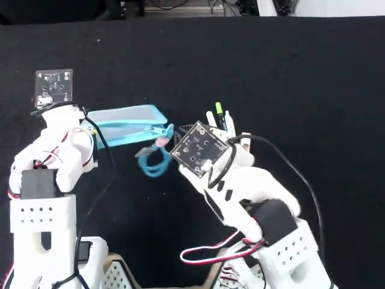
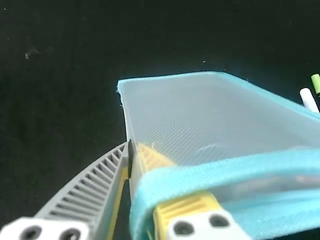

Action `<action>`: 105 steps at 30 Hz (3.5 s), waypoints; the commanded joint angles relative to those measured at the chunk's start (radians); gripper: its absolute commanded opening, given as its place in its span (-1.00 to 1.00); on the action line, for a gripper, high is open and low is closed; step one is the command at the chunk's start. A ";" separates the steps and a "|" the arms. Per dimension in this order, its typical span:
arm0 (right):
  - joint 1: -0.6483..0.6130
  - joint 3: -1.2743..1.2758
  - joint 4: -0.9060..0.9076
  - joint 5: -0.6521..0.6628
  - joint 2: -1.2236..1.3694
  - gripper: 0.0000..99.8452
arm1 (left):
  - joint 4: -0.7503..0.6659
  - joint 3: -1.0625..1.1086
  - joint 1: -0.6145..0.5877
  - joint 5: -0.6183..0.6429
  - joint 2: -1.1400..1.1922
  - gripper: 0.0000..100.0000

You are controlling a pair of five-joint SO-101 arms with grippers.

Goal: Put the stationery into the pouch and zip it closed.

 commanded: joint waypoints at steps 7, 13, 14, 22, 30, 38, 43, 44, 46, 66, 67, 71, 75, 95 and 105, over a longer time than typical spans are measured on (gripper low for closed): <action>-0.095 0.004 0.038 -0.005 -0.002 -0.89 | -0.008 0.035 -0.001 0.015 0.002 -0.94; -0.166 0.096 0.017 -0.011 -0.001 -0.46 | -0.003 0.035 -0.004 0.015 0.002 -0.94; -0.169 0.139 -0.034 -0.011 -0.001 -0.43 | -0.003 0.035 -0.010 0.015 0.002 -0.94; -0.163 0.335 -0.377 -0.150 -0.001 -0.41 | -0.009 0.035 -0.071 0.064 0.002 -0.94; -0.163 0.426 -0.551 -0.192 0.007 -0.41 | -0.008 0.035 -0.065 0.068 0.002 -0.94; -0.161 0.407 -0.666 -0.187 0.199 -0.42 | -0.005 0.035 -0.068 0.068 0.002 -0.94; -0.087 0.361 -0.663 -0.186 0.219 -0.84 | -0.005 0.035 -0.071 0.066 0.002 -0.94; -0.057 0.357 -0.663 -0.192 0.203 -0.98 | -0.005 0.035 -0.071 0.066 0.002 -0.94; -0.008 0.355 -0.658 -0.193 0.163 -0.92 | -0.005 0.035 -0.071 0.066 0.002 -0.94; 0.169 0.389 -0.654 -0.227 0.013 -0.98 | -0.012 0.054 -0.073 0.064 0.002 -0.94; 0.178 0.381 -0.640 -0.226 0.013 -0.98 | -0.012 0.054 -0.073 0.064 0.002 -0.94; 0.196 0.317 -0.540 -0.222 0.013 -0.98 | -0.012 0.054 -0.073 0.064 0.002 -0.94; 0.233 0.297 -0.517 -0.222 0.013 -0.98 | -0.012 0.054 -0.073 0.064 0.002 -0.94; 0.315 0.142 -0.491 -0.222 0.302 -0.98 | -0.012 0.056 -0.073 0.066 0.002 -0.94; 0.353 0.088 -0.407 -0.229 0.303 -0.98 | -0.012 0.058 -0.073 0.068 0.002 -0.94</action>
